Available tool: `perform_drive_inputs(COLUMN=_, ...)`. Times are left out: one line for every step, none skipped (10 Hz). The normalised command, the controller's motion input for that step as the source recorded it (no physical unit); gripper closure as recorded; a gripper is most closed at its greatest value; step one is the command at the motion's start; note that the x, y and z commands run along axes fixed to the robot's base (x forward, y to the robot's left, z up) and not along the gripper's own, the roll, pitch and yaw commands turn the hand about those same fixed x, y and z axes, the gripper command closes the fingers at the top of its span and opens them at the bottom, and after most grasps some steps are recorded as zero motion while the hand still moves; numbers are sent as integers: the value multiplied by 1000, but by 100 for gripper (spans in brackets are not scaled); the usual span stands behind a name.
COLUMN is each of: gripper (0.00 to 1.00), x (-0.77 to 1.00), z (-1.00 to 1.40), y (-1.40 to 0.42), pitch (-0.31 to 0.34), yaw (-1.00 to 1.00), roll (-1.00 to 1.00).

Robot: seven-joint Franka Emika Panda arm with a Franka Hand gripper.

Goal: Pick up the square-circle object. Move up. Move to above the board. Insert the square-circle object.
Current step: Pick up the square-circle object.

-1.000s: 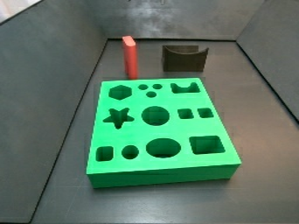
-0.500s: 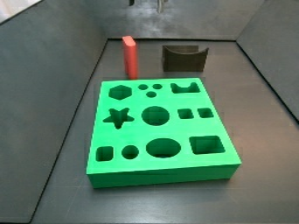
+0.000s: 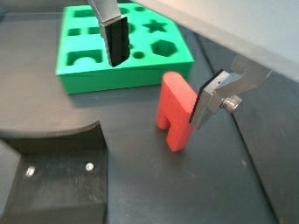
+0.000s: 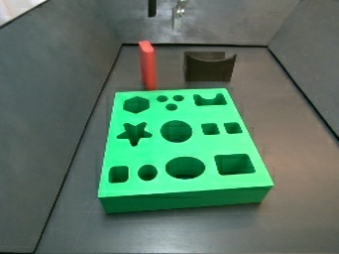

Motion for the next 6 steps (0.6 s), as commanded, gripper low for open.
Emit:
perform_drive_inputs(gripper=0, x=-63, z=-289, y=-291, pitch=0, yaw=-674, roll=-99)
perform_drive_inputs(gripper=0, x=-191, z=-297, y=-343, pitch=0, yaw=-440, roll=-90)
perform_drive_inputs(gripper=0, x=-291, z=-291, y=-277, pitch=0, yaw=-454, roll=-84)
perform_drive_inputs(gripper=0, x=-317, z=-206, y=-66, pitch=0, yaw=-480, roll=-71)
perform_drive_inputs(gripper=0, x=-320, z=-171, y=0, pitch=0, yaw=-514, roll=-41)
perform_drive_inputs(gripper=0, x=-426, z=-209, y=0, pitch=0, yaw=-551, roll=-49)
